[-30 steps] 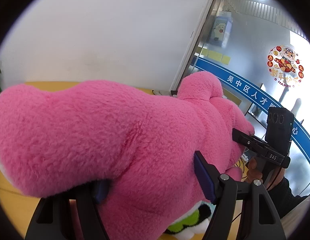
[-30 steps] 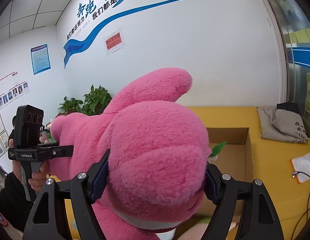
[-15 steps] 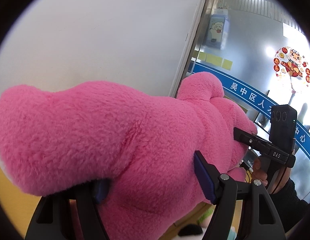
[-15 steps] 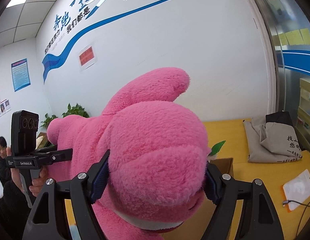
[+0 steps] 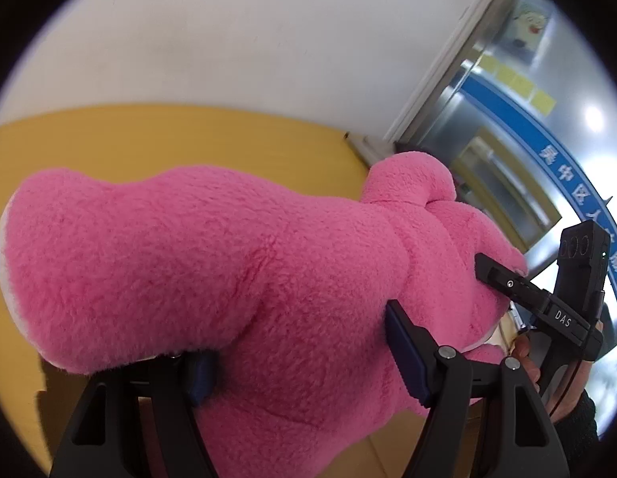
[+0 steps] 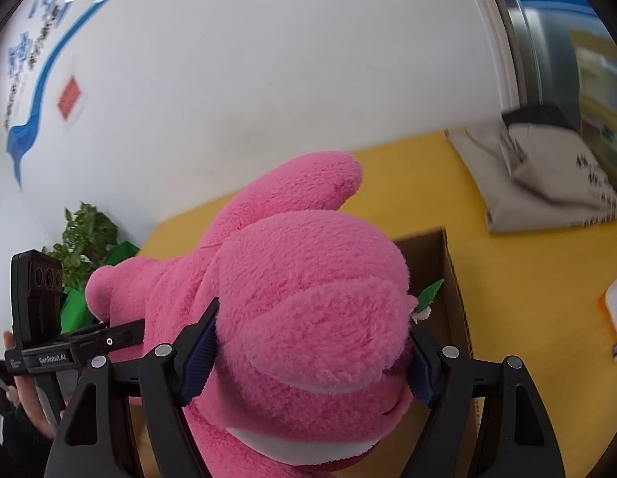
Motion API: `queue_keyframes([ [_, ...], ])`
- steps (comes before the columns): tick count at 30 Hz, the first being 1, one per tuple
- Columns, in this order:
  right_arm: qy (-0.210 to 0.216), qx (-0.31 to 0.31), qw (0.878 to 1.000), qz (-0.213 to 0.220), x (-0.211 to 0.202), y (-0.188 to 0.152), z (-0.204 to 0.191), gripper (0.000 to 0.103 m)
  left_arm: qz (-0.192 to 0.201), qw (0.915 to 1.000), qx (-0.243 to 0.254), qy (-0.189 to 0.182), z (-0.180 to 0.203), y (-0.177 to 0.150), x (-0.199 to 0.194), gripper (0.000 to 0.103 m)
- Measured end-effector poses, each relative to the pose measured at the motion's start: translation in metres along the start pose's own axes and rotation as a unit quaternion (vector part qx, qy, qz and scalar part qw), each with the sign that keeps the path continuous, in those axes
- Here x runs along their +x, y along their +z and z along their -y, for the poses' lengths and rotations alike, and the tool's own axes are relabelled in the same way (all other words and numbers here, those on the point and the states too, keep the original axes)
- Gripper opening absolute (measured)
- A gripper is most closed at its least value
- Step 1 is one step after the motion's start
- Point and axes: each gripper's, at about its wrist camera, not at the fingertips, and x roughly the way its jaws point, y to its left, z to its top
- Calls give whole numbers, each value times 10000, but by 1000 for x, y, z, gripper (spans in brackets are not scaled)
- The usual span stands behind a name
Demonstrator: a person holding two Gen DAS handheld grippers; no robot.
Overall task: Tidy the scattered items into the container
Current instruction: 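Lower the pink bear into the box and open both grippers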
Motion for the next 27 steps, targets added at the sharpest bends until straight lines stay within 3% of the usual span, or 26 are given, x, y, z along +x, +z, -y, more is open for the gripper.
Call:
queue_keyframes([
  [5,-263,209,9988,-358,29,-18,20,83,-440,9987,-232,126,-26,-13,44,75],
  [13,-540,264,9982,-74,15,-18,32,93,-300,9992,-272,-56,-32,-10,33,83],
  [18,-480,-163,9986,130,-26,-7,15,103,-12,10000,-22,22,-22,-11,0,82],
  [22,-466,-525,9971,298,-69,-5,-6,103,651,9972,287,216,-9,-7,-49,82],
  [27,-221,-493,9978,393,-113,-13,-27,103,1207,9915,312,374,-1,-13,-115,82],
])
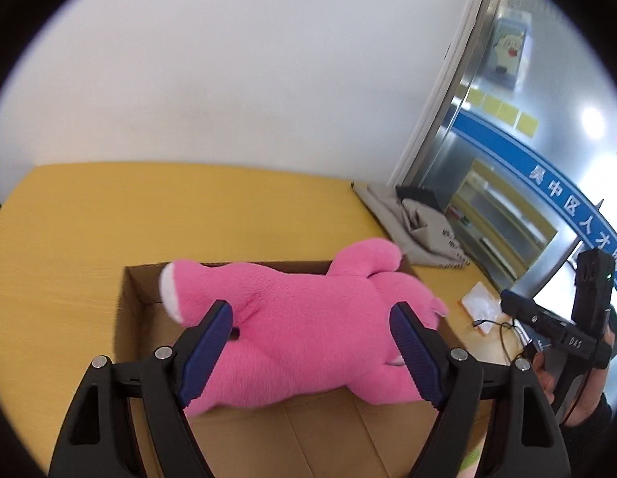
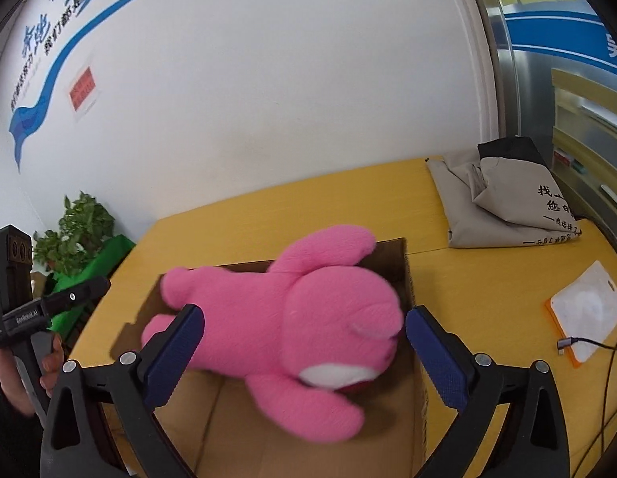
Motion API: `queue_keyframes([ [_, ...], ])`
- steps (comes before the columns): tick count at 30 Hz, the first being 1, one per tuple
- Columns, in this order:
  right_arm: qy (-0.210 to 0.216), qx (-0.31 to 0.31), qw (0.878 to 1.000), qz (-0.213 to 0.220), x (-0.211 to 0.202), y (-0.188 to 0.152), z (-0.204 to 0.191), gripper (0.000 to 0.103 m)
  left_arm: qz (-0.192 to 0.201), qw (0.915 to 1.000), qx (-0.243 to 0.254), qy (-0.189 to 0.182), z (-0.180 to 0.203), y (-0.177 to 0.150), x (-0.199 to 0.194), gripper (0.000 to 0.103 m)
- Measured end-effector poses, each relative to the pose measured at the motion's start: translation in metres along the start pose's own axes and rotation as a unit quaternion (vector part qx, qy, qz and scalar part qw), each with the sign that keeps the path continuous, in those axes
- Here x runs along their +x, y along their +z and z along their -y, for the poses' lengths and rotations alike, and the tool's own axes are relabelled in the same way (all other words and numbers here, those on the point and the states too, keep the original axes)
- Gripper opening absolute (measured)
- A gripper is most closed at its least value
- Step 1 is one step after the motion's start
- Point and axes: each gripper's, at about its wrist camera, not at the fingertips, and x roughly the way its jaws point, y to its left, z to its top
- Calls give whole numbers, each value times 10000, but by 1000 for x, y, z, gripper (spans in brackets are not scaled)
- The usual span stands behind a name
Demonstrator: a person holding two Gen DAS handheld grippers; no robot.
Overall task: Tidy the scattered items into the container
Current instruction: 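Lower the pink bear into the box and open both grippers, then close the left gripper on the light blue bear while the right gripper grips its other side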
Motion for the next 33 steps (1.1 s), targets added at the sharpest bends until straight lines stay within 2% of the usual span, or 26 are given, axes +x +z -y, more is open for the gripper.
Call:
queue_keyframes([
  [5,147,-226,9994,201,-49,-17,-37,103,346,9989,130,299,6,-25,-68,82],
  [6,223,-256,9991,253,-61,-23,-44,103,387,9985,152,357,7,-32,-78,86],
  [11,549,-386,9970,391,-100,-59,-71,103,513,9955,336,727,13,-90,-133,88],
  [16,570,-534,9963,344,-126,-107,-89,103,509,9926,351,1046,11,-149,-177,88],
  [21,429,-487,9977,209,-139,-142,-93,103,449,9911,285,1221,15,-189,-194,88],
  [25,273,-436,9987,18,-142,-162,-91,103,495,9910,298,1205,20,-212,-201,88],
  [29,75,-469,9989,-41,-148,-175,-87,103,500,9930,-5,1069,7,-220,-204,88],
  [33,84,-416,9990,-100,-149,-182,-82,103,309,9926,-165,1160,-7,-223,-194,88],
])
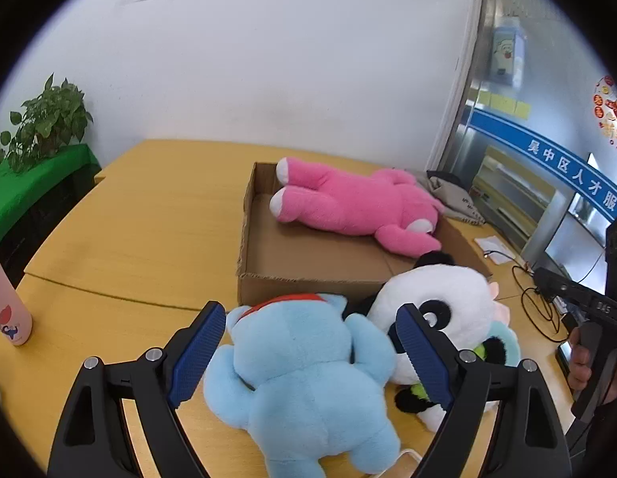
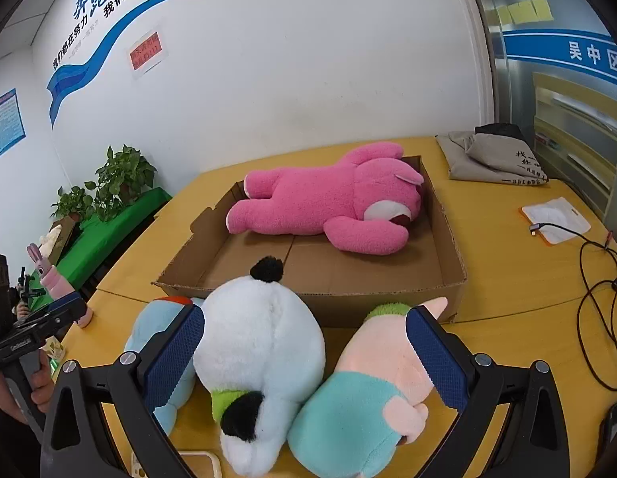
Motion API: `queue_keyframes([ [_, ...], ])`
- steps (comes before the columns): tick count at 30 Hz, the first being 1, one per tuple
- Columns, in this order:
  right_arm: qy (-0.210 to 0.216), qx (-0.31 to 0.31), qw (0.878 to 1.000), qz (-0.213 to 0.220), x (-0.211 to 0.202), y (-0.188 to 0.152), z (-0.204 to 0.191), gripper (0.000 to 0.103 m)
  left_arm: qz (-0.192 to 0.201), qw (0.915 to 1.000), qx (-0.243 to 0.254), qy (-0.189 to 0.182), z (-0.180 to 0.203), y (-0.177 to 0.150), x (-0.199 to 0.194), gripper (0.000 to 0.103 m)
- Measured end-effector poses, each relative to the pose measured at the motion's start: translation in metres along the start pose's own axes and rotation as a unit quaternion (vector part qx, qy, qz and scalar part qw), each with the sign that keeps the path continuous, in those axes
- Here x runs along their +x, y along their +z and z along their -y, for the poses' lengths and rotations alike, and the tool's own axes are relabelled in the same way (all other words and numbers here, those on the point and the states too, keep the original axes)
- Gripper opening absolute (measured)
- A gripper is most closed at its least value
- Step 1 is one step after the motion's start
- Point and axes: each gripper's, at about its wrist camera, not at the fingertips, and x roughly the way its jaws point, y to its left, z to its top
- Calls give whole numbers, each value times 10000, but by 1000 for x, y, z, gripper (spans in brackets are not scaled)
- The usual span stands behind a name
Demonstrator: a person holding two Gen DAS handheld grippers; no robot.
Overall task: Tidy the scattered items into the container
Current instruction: 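Close the left gripper on the light blue bear while the right gripper grips its other side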
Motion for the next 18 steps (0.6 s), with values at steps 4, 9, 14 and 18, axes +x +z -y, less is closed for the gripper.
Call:
queue_keyframes([
  [4,84,24,9999,-91,5,-3,0,103,-177,9998,-16,-120,1,-4,10,88],
  [9,466,-228,9983,-261,13,-9,-19,103,-383,9992,14,-125,3,-11,19,88],
  [14,654,-673,9949,-358,18,-18,-46,103,-530,9985,-45,-116,0,-14,23,88],
  [18,692,-778,9936,-431,23,-21,-54,103,-612,9980,-20,-125,-1,-16,25,88],
])
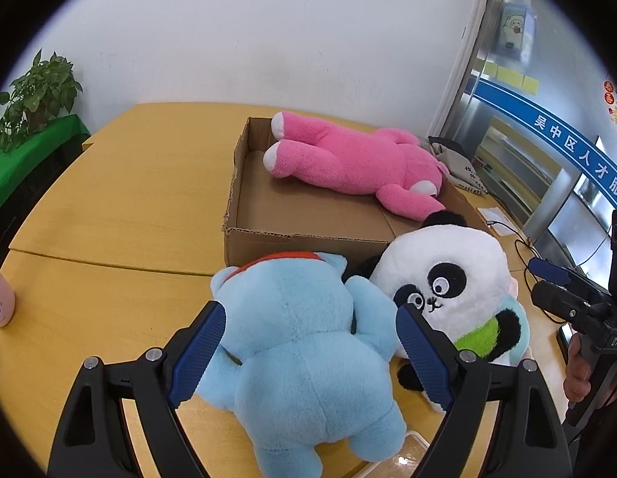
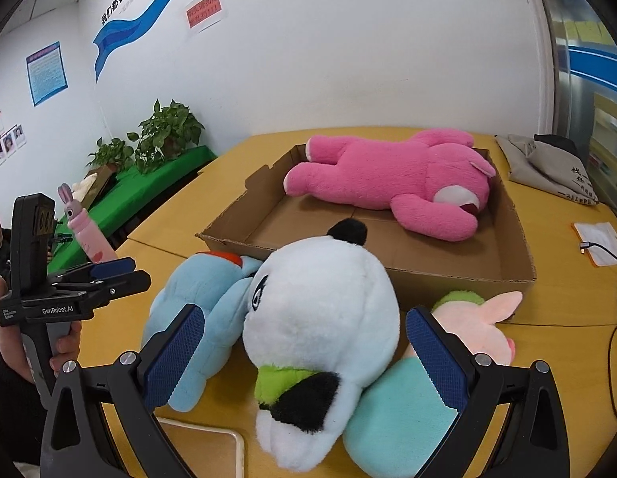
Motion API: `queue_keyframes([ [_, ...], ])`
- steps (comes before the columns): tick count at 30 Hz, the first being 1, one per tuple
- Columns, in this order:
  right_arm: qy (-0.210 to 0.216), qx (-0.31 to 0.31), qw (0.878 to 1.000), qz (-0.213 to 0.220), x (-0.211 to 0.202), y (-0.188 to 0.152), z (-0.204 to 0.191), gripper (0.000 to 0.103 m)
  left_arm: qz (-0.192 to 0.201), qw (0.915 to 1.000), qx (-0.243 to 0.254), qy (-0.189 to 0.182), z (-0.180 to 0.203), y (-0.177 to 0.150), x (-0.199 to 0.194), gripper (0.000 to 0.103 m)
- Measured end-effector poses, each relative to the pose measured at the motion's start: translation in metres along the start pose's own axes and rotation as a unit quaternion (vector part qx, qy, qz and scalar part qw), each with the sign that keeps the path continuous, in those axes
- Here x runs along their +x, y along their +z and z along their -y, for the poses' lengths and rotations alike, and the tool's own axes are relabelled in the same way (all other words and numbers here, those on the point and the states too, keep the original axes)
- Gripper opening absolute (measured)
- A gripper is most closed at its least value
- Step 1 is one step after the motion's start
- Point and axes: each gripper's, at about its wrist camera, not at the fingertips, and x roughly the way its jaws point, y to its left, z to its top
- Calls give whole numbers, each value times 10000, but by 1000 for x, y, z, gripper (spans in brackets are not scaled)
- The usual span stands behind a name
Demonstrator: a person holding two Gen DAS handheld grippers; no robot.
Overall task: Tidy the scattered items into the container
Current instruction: 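Close the left gripper on the light blue bear while the right gripper grips its other side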
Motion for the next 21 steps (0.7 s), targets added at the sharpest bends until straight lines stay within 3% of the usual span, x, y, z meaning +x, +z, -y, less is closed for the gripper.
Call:
queue_keyframes([
  [7,324,-302,9988,-202,10,-2,-24,103,-118,9998,-116,-56,-12,-2,4,88],
  [12,843,-802,9926,-360,23,-7,-66,103,-385,9982,-242,-389,-29,-2,13,88],
  [16,1288,-1244,9822,-569,44,-13,-102,103,-670,9944,-397,-713,-45,-2,30,88],
  [21,1309,-2217,9633,-755,72,-19,-138,103,-1214,9859,-491,-1044,-54,-10,60,88],
])
